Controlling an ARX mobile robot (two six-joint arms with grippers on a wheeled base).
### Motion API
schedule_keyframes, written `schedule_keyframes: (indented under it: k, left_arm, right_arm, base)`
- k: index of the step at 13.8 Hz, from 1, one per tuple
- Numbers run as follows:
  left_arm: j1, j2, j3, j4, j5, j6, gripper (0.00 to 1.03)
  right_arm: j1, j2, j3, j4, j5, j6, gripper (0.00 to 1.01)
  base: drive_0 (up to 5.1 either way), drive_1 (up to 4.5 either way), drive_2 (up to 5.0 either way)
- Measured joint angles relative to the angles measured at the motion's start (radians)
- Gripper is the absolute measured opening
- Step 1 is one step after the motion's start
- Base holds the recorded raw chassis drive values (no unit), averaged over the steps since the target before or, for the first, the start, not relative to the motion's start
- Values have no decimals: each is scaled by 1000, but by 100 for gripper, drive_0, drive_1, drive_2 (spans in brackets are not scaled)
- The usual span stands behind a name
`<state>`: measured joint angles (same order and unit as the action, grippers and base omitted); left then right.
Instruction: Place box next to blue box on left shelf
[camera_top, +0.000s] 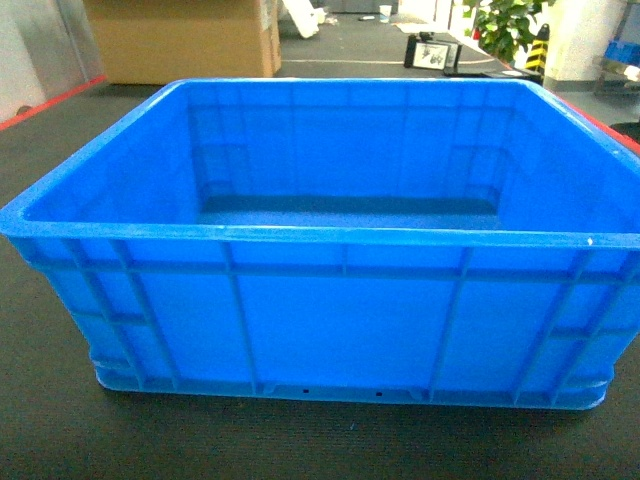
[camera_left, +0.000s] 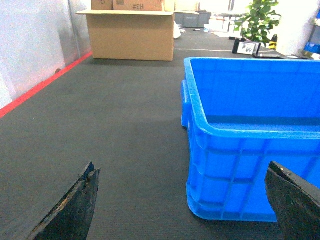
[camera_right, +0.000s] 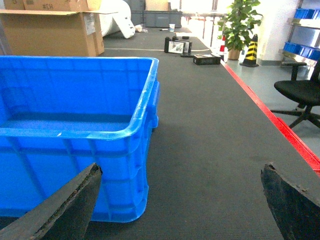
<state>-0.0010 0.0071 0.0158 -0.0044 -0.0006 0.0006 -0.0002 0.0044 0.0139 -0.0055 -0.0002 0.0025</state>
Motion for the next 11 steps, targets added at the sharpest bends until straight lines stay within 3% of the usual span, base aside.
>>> schedule_keyframes:
  k: [8, 9, 10, 11]
  left_arm:
    - [0, 0, 0, 0, 0, 0, 98]
    - [-113, 74, 8, -4, -253, 29, 98]
    - [-243, 235, 14, 91, -531, 63, 98]
    - [-245, 248, 14, 103, -552, 68, 98]
  right_arm:
    - [0, 0, 0, 0, 0, 0, 98]
    - [0, 0, 0, -2, 2, 0, 98]
    - [113, 121, 47, -98, 237, 13, 98]
    - [137, 166, 58, -86, 283, 13, 98]
  base:
    - [0, 0, 0]
    - [0, 0, 0]
    - [0, 0, 0]
    - [0, 0, 0]
